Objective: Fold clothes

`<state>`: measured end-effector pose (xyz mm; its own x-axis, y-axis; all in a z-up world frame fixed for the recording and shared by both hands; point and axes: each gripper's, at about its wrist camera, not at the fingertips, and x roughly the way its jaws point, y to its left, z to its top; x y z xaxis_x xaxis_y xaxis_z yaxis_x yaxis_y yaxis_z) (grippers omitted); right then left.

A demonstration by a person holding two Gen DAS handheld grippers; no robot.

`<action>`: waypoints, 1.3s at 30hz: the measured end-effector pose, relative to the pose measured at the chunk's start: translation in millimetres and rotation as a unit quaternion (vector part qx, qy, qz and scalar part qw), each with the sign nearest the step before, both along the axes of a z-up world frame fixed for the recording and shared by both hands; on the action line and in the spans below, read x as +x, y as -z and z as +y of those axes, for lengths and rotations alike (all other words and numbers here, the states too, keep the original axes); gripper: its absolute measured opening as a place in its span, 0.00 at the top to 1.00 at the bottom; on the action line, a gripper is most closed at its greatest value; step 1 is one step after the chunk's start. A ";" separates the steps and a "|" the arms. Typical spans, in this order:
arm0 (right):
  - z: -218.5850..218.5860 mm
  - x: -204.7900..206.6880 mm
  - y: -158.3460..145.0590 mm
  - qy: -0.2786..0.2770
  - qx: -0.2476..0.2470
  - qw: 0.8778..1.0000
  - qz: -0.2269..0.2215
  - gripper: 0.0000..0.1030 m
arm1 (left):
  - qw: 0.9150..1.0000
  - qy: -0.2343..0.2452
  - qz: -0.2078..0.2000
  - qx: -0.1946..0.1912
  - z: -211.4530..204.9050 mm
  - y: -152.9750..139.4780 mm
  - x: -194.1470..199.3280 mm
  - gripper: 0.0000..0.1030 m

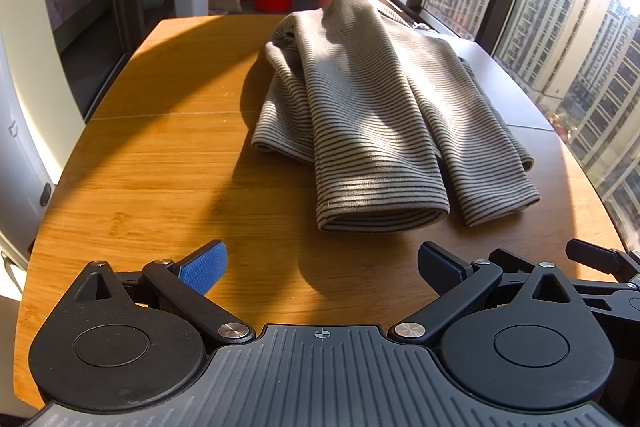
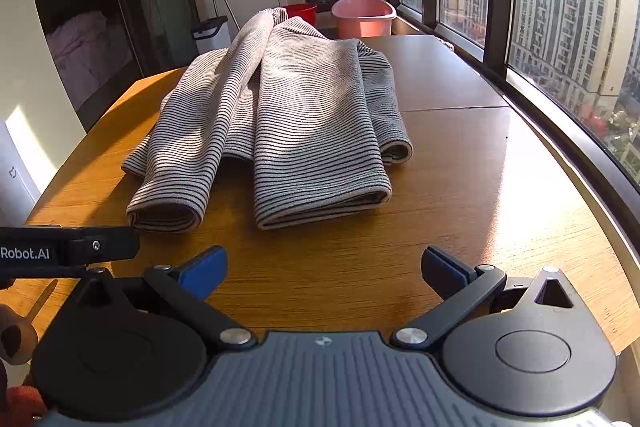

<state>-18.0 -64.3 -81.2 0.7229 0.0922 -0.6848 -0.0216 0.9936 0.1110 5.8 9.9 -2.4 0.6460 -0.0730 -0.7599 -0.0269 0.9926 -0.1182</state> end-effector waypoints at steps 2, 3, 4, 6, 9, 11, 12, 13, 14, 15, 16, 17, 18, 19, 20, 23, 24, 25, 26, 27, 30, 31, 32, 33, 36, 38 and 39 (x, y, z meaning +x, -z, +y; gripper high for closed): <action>-0.1 0.2 -0.2 0.000 0.000 1.000 0.000 0.00 | 1.000 0.000 0.000 0.000 -0.6 0.4 0.0 0.00; -0.2 0.2 -0.2 0.000 0.000 1.000 0.001 0.00 | 1.000 0.000 0.000 0.000 -0.5 0.4 0.0 0.00; -0.3 0.2 -0.2 0.000 0.000 1.000 0.001 0.00 | 1.000 0.000 0.000 0.000 -0.3 0.4 -0.1 0.00; -0.4 0.1 -0.1 0.000 0.001 1.000 0.001 0.00 | 1.000 0.000 0.001 0.000 0.1 0.3 0.0 0.00; -0.4 -0.1 0.0 0.000 0.001 1.000 0.001 0.00 | 1.000 0.000 0.001 0.000 -0.3 0.4 -0.3 0.00; -0.5 0.1 0.2 0.000 0.002 1.000 0.001 0.00 | 1.000 0.000 0.001 0.000 -0.3 0.5 -0.4 0.00; -0.4 0.1 0.4 0.000 0.002 1.000 0.002 0.00 | 1.000 0.000 0.001 0.000 -0.2 0.6 -0.4 0.00; -0.2 0.0 0.8 0.000 0.002 1.000 0.002 0.00 | 1.000 0.000 0.001 0.000 -0.3 0.5 -0.4 0.00; 0.0 -0.1 1.0 0.000 0.002 1.000 0.002 0.00 | 1.000 0.000 0.001 0.000 -0.3 0.3 -0.3 0.00; 0.1 -0.1 1.2 0.000 0.002 1.000 0.002 0.00 | 1.000 0.001 0.001 0.000 -0.3 0.2 -0.5 0.00; 0.1 -0.1 1.3 0.000 0.002 1.000 0.002 0.00 | 1.000 0.001 0.001 0.000 -0.2 0.4 -0.4 0.00; 0.2 -0.1 1.3 0.000 0.002 1.000 0.002 0.00 | 1.000 0.001 0.002 0.000 -0.3 0.5 -0.4 0.00; 0.0 -0.2 1.3 0.000 0.002 1.000 0.002 0.00 | 1.000 0.000 0.002 0.000 -0.4 0.7 -0.4 0.00; -0.2 -0.2 1.5 0.000 0.002 1.000 0.002 0.00 | 1.000 0.000 0.002 0.000 -0.3 0.7 -0.6 0.00; -0.2 -0.2 1.6 0.000 0.003 1.000 0.003 0.00 | 1.000 0.000 0.001 -0.001 -0.2 0.7 -0.9 0.00; 0.3 0.1 1.8 -0.001 0.002 1.000 0.003 0.00 | 1.000 0.000 0.001 -0.001 -0.3 0.7 -1.1 0.00; 0.5 0.3 1.7 -0.002 0.002 1.000 0.004 0.00 | 1.000 0.001 0.001 -0.001 -0.2 0.8 -1.2 0.00; 1.1 0.5 1.9 -0.004 0.002 1.000 0.004 0.00 | 1.000 0.001 0.001 -0.001 -0.3 0.9 -1.2 0.00; 2.1 0.5 2.0 -0.008 0.003 1.000 0.004 0.00 | 1.000 0.001 0.001 0.000 -0.5 1.1 -1.2 0.00; 3.1 0.4 2.1 -0.012 0.003 1.000 0.004 0.00 | 1.000 0.002 0.001 0.000 -0.7 1.2 -1.2 0.00; 5.5 0.1 1.5 -0.019 0.003 1.000 0.002 0.00 | 1.000 0.001 0.002 0.000 -0.6 1.4 -1.1 0.00; 5.7 0.1 1.5 -0.019 0.002 1.000 0.001 0.00 | 1.000 0.001 0.002 -0.001 -0.1 1.7 -1.0 0.00; 5.5 0.1 1.7 -0.018 0.002 1.000 0.002 0.00 | 1.000 0.000 0.002 -0.002 0.2 1.7 -1.1 0.00; 5.2 0.4 2.1 -0.017 0.003 1.000 0.002 0.00 | 1.000 0.000 0.002 -0.002 0.3 1.9 -1.1 0.00; 3.9 1.3 2.9 -0.015 0.005 1.000 0.004 0.00 | 1.000 -0.001 0.002 -0.003 0.7 2.0 -0.7 0.00; 3.1 2.2 2.3 -0.013 0.004 1.000 0.002 0.00 | 1.000 -0.002 0.001 -0.004 2.1 1.3 1.0 0.00; 2.3 2.9 1.3 -0.012 0.004 1.000 0.000 0.00 | 1.000 -0.003 -0.002 -0.004 3.9 -0.1 2.7 0.00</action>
<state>-15.0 -62.0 -82.5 0.7200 0.1138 -0.6845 -0.0444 0.9920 0.1182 8.6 13.8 -2.3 0.6498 -0.0746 -0.7564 -0.0327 0.9915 -0.1259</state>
